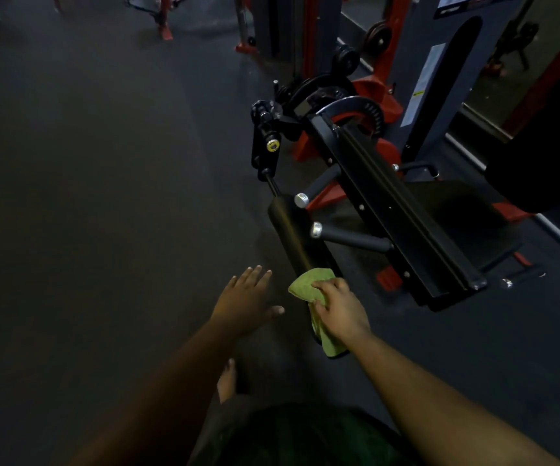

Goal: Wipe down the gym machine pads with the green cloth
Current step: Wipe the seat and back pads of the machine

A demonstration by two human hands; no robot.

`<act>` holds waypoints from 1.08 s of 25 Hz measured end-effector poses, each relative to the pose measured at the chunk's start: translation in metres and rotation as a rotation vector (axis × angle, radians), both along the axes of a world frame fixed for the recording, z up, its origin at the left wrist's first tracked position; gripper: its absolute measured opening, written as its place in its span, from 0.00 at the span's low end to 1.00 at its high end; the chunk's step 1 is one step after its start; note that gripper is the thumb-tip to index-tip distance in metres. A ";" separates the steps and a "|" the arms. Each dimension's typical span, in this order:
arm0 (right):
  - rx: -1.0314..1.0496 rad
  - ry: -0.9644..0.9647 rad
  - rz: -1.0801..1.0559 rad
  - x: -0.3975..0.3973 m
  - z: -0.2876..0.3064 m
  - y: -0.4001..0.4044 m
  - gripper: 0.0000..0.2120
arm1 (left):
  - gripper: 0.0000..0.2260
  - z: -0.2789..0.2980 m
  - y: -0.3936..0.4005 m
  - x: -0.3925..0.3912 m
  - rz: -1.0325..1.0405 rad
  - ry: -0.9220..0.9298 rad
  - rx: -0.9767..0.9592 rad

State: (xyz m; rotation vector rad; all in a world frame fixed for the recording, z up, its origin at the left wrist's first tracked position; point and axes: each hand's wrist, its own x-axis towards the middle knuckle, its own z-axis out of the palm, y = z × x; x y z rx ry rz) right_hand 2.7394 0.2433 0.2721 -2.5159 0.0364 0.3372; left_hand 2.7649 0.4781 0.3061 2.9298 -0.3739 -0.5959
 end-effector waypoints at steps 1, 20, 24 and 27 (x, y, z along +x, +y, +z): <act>-0.014 0.001 -0.025 0.013 -0.004 0.011 0.21 | 0.42 -0.005 0.011 0.020 -0.034 0.000 -0.009; 0.011 -0.001 -0.679 0.190 -0.040 0.140 0.22 | 0.42 -0.034 0.085 0.333 -0.674 0.020 0.027; 0.000 -0.036 -0.746 0.226 -0.048 0.161 0.20 | 0.42 -0.044 0.081 0.380 -0.797 0.055 0.092; -0.086 -0.062 -0.819 0.254 -0.053 0.175 0.22 | 0.43 -0.063 0.066 0.422 -0.922 0.096 0.112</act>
